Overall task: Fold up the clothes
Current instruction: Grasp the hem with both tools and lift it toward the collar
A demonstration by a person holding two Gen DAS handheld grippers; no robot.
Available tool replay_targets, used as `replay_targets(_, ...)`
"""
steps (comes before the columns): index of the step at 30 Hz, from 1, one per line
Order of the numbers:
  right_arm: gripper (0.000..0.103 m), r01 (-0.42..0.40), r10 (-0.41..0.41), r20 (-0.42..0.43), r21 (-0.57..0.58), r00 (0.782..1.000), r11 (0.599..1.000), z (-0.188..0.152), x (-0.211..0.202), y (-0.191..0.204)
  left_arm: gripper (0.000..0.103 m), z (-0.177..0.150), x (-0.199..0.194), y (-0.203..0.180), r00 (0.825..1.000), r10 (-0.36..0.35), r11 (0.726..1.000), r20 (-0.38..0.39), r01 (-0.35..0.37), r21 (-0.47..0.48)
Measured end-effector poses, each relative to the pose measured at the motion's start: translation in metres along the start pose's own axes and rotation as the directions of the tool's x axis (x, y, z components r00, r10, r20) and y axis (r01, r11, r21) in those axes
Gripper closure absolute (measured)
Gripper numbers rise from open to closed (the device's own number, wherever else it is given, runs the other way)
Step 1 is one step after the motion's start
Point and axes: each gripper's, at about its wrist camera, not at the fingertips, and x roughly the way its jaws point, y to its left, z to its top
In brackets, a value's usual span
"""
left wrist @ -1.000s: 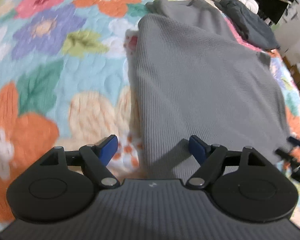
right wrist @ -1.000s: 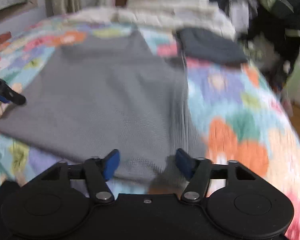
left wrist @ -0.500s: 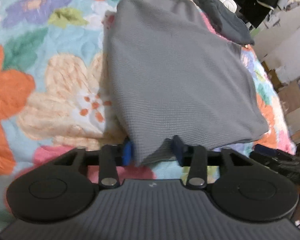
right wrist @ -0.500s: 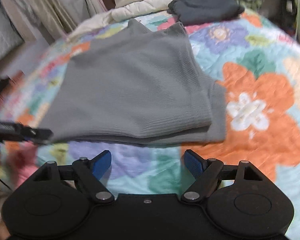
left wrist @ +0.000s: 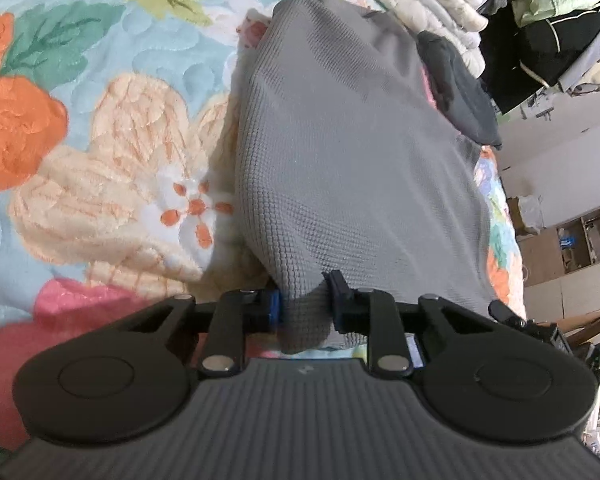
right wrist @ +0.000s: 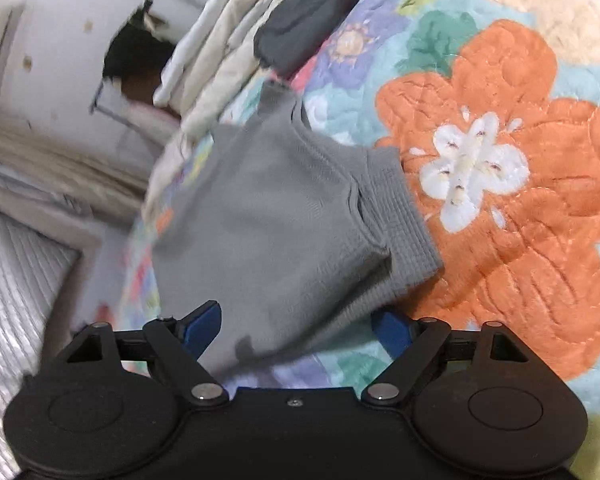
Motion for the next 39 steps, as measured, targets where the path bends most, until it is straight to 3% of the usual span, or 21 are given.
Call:
replay_targets(2,0.018,0.004,-0.003,0.016,-0.015,1.0,1.0,0.001,0.005,0.004,0.071,0.002,0.003,0.002,1.0,-0.007,1.0,0.003,0.007,-0.03)
replay_targets(3,0.025,0.021,-0.02,0.033,-0.025,0.999,0.999,0.002,0.009,0.007,0.058,0.003,0.006,0.005,1.0,-0.014,0.999,-0.002,0.014,-0.05)
replay_targets(4,0.033,0.037,-0.035,0.05,-0.035,0.998,0.999,0.002,0.012,0.011,0.055,0.004,0.01,0.008,1.0,-0.028,0.997,-0.002,0.027,-0.075)
replay_targets(6,0.088,0.045,-0.041,0.061,-0.065,0.997,0.997,0.006,0.019,0.013,0.058,0.006,0.017,0.014,0.998,-0.056,0.991,0.006,0.056,-0.119)
replay_targets(8,0.09,0.043,-0.035,0.078,-0.095,0.996,0.995,0.009,0.021,0.014,0.076,0.006,0.018,0.015,0.997,-0.069,0.991,0.024,0.072,-0.116)
replay_targets(12,0.092,0.03,0.001,0.13,-0.239,0.991,0.971,0.004,0.005,0.03,0.087,0.001,0.007,0.012,0.993,-0.09,0.99,0.079,0.098,-0.099)
replay_targets(18,0.092,-0.029,0.078,0.148,-0.305,0.986,0.952,0.012,-0.011,0.05,0.09,-0.005,-0.02,-0.005,0.979,-0.127,0.991,0.157,0.131,-0.017)
replay_targets(23,0.092,-0.069,0.107,0.122,-0.279,0.987,0.958,0.013,-0.036,0.053,0.09,-0.026,-0.045,-0.003,0.966,-0.183,0.977,0.183,0.199,-0.072)
replay_targets(30,0.092,-0.118,0.146,0.061,-0.324,0.987,0.939,-0.006,-0.077,0.063,0.09,-0.062,-0.071,-0.009,0.966,-0.203,0.971,0.159,0.219,-0.094)
replay_targets(32,0.092,-0.126,0.151,0.053,-0.33,0.987,0.936,-0.007,-0.087,0.069,0.09,-0.066,-0.079,-0.024,0.977,-0.172,0.981,0.127,0.181,-0.062)
replay_targets(34,0.092,-0.13,0.158,0.059,-0.33,0.986,0.935,0.0,-0.093,0.076,0.09,-0.064,-0.085,-0.039,0.985,-0.137,0.99,0.109,0.139,-0.012)
replay_targets(39,0.092,-0.126,0.17,0.087,-0.374,0.982,0.919,0.028,-0.096,0.103,0.09,-0.04,-0.1,-0.05,0.978,-0.158,0.987,0.138,0.159,0.0)
